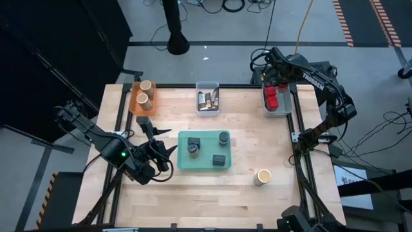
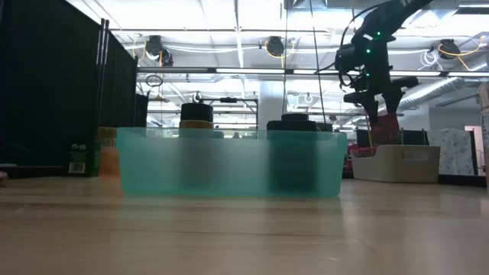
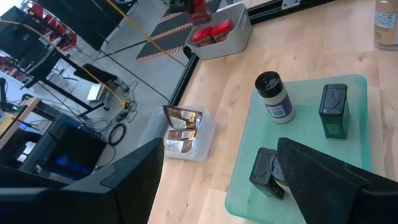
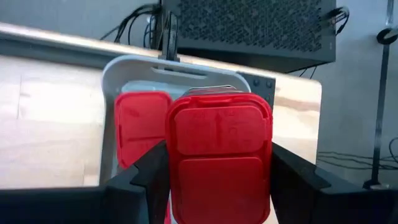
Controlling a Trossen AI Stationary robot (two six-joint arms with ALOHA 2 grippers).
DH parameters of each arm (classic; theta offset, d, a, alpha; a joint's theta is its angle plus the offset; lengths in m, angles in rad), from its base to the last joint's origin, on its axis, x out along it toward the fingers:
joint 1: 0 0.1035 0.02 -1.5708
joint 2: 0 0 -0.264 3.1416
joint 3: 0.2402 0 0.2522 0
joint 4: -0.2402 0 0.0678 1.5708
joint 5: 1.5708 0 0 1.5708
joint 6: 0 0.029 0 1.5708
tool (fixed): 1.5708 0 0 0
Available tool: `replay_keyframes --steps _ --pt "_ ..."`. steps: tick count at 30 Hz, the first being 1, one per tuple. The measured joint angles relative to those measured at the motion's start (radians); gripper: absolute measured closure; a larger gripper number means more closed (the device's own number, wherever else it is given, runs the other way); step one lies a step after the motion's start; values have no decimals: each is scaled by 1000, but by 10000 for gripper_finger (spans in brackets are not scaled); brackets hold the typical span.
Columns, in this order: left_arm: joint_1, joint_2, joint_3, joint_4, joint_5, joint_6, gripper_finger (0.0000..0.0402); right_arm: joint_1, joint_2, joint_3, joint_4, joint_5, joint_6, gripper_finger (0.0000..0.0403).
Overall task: Sort spices by type
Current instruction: Put the red spice can into the gray bin
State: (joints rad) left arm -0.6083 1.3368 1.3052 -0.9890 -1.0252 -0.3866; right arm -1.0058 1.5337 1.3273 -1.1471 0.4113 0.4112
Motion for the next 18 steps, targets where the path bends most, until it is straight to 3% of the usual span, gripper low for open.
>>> replay_keyframes --steps 18 --pt "-1 0 0 3 23 -2 88 -5 -24 5 18 -88 -4 212"
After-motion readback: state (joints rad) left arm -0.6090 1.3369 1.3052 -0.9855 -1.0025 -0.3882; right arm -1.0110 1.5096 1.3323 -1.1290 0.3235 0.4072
